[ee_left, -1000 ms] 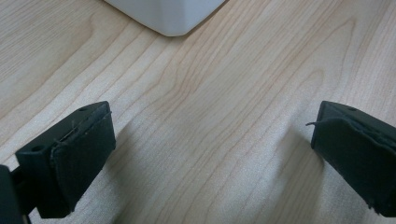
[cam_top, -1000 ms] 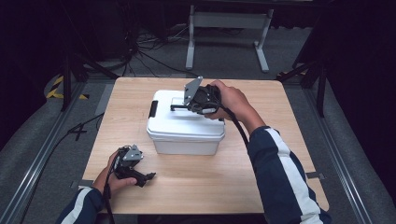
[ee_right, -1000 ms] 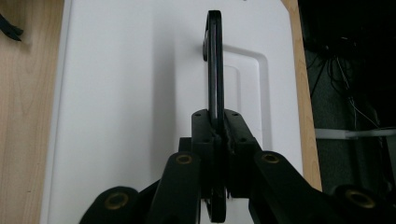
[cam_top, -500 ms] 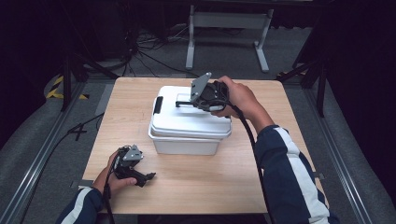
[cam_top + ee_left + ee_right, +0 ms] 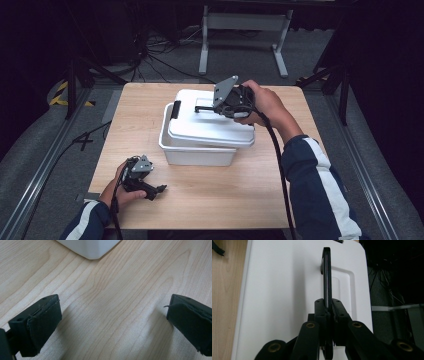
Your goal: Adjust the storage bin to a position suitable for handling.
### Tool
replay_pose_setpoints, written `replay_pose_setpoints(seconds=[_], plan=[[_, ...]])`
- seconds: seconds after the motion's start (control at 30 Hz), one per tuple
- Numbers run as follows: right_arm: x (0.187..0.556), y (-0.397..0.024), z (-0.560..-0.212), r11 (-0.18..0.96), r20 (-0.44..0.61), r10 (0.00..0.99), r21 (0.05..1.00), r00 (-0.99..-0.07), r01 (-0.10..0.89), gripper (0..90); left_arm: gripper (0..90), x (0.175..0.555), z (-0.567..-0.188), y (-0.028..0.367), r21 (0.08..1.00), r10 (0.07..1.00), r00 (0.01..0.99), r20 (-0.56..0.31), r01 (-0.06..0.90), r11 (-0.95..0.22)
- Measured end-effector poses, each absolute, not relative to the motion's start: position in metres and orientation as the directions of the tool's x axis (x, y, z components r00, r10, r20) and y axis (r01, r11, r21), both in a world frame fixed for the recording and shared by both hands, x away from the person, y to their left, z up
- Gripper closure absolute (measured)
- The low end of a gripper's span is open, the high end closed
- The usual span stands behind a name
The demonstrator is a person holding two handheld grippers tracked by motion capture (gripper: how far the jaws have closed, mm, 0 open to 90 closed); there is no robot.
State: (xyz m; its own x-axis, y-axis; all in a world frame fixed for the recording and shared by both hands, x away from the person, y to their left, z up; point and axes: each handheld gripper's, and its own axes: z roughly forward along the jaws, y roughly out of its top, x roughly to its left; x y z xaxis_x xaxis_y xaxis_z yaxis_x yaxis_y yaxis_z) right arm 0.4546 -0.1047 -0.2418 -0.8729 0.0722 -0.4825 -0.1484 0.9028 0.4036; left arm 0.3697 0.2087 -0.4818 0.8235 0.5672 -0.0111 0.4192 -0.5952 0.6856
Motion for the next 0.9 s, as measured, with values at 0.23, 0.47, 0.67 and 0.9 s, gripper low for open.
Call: replay_pose_setpoints(seconds=[0.23,0.47,0.67,0.9], plan=[[0.452,-0.122,-0.239,0.899,-0.483,0.092,0.416,-0.871,-0.135,85.1,0.2,0.37,-0.482,0.209,0.686,0.567,0.823,-0.011,0.419,-0.595],[0.449,-0.141,-0.237,0.898,-0.481,0.126,0.427,-0.867,-0.107,85.1,0.2,0.37,-0.482,0.209,0.686,0.567,0.823,-0.011,0.419,-0.595],[0.447,-0.157,-0.236,0.891,-0.494,0.157,0.445,-0.855,-0.094,85.1,0.2,0.37,-0.482,0.209,0.686,0.567,0.823,-0.011,0.419,-0.595],[0.445,-0.175,-0.235,0.888,-0.493,0.184,0.454,-0.85,-0.071,85.1,0.2,0.37,-0.482,0.208,0.691,0.57,0.821,-0.011,0.419,-0.59]])
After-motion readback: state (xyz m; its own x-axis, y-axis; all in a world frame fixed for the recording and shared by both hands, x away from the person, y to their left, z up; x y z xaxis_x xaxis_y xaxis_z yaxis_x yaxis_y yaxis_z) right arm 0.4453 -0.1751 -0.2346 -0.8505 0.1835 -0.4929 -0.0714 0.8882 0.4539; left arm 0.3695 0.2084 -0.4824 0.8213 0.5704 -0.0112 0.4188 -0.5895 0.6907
